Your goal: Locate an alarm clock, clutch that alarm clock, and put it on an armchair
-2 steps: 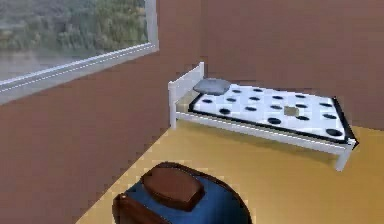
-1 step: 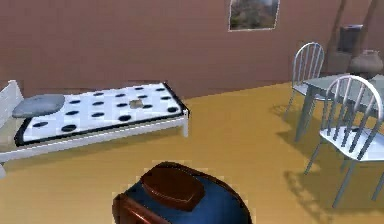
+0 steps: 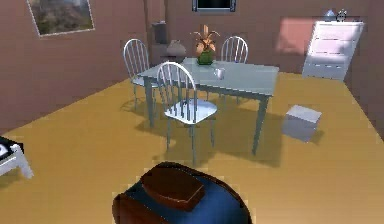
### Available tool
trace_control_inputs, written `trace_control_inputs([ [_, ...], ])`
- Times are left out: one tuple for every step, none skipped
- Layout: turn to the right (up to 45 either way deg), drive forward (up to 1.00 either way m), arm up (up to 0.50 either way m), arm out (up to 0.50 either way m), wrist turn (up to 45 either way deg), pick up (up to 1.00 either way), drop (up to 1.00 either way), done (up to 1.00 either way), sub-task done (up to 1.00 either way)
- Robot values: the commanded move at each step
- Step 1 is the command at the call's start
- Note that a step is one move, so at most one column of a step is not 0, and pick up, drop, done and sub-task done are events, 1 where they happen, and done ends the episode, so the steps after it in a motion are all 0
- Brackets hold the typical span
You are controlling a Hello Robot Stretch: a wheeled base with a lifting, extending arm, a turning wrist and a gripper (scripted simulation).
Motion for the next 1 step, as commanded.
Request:
trace_control_inputs([
  [45.0, 0.00, 0.00, 0.00, 0.0, 0.00, 0.00, 0.00, 0.00],
])
